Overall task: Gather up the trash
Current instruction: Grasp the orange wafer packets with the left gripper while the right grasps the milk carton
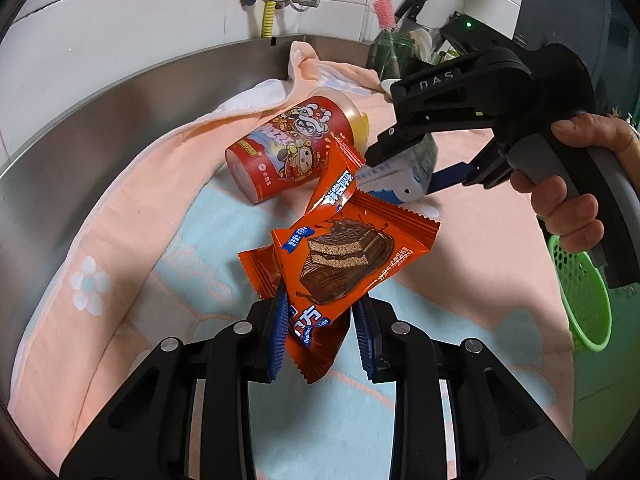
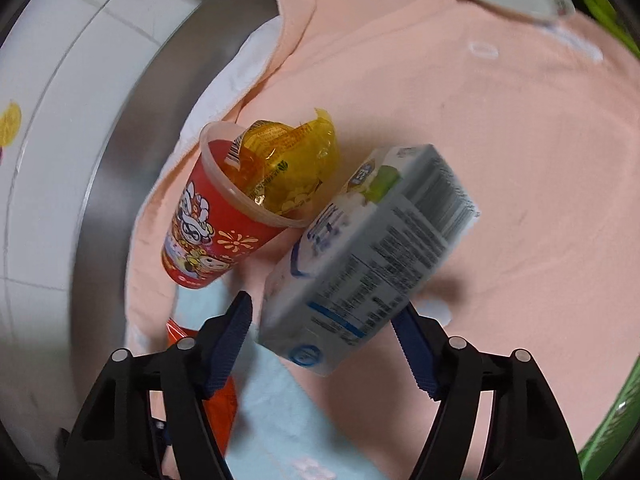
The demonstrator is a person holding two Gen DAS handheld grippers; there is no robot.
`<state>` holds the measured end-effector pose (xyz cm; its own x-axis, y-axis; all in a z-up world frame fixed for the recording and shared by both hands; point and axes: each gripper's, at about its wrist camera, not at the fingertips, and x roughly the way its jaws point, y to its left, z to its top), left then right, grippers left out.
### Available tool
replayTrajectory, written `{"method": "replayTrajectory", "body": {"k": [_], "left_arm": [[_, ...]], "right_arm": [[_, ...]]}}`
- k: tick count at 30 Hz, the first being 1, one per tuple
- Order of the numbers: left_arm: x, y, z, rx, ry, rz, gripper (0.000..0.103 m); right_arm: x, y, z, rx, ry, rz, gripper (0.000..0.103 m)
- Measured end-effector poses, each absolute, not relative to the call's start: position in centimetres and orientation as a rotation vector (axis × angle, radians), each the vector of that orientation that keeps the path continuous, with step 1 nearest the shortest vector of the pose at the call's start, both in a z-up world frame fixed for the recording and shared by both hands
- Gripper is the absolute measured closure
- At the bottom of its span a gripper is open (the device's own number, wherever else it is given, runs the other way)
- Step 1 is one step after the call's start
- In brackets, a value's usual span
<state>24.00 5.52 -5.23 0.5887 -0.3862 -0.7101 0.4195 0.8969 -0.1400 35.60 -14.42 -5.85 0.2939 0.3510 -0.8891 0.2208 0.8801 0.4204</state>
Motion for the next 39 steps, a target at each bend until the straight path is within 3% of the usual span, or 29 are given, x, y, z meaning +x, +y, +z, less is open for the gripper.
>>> {"method": "replayTrajectory", "body": {"k": [13,26,39], "left_arm": [[23.9,5.2,-5.6,0.049,0.811,-0.486,0.074],[23.7,5.3,-5.5,0.037,0.807,-0.501,0.074],[22.8,4.3,-5.3,0.035,0.819,-0.518,0.074]], "right_arm": [[35.2,-15.3,-5.2,0.528,1.271,-0.032,0.016],[36.2,-15.9,-8.3,0.57,1.291,-0.145,0.017],[31.3,-16.1,-6.3,0.454,1.263,0.003,0.027]]}}
